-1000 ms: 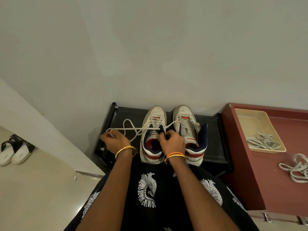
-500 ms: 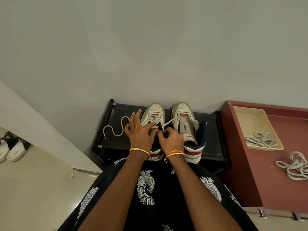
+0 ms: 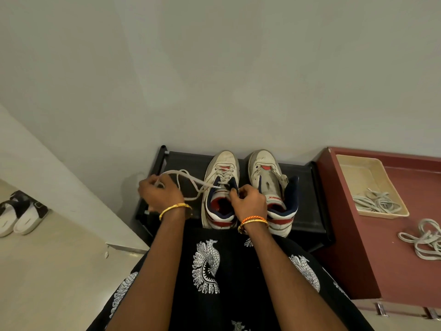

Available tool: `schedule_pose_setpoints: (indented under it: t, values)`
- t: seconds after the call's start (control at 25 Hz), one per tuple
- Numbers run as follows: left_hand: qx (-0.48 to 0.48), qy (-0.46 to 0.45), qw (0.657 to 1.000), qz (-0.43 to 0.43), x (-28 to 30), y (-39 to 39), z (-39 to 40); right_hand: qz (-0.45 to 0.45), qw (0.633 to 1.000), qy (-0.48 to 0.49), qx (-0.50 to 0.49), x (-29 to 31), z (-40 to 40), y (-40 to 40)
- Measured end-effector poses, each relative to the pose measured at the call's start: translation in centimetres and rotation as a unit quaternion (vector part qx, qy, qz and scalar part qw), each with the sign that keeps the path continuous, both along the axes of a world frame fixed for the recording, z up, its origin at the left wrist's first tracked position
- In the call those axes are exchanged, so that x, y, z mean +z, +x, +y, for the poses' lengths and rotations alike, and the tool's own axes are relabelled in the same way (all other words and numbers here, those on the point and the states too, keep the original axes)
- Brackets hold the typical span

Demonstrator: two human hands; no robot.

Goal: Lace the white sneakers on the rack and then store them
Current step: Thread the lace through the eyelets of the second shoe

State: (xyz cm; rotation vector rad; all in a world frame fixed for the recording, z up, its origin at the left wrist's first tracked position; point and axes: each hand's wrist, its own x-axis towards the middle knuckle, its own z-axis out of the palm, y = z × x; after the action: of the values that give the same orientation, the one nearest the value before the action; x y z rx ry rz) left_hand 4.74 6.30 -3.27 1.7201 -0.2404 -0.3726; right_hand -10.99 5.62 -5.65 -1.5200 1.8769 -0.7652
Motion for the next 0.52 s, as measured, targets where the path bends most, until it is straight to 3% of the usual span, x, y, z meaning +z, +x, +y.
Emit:
schedule_pose_setpoints:
  t: [0.08,0.2,0.28,0.36,0.44,0.52]
  values:
    - [0.032,0.06,0.997,0.037,0.0,0.8,0.3,0.002,1.0,-0.001,0.001,0.0,0.0,-0.1]
    - [-0.075,0.148,0.98,-0.108,0.0,-0.1,0.8,0.004,1.0,0.0,0.0,-0.3,-0.1,0.1]
    - [-0.209,0.155,0.935,-0.239,-0.2,-1.7,0.8,-0.001,1.0,-0.026,0.008,-0.6,-0.1,0.5]
    - [-0.344,0.193,0.862,-0.318,-0.8,-3.3,0.8,-0.002,0.995,-0.084,0.05,-0.7,-0.3,0.6]
    - [-0.412,0.219,0.828,-0.311,-1.9,-3.6,0.5,0.038,0.983,-0.142,0.111,-0.6,-0.5,0.6]
    - [-0.419,0.195,0.842,-0.278,-2.5,-3.4,-0.1,0.127,0.964,-0.182,0.146,-0.4,-1.0,0.9]
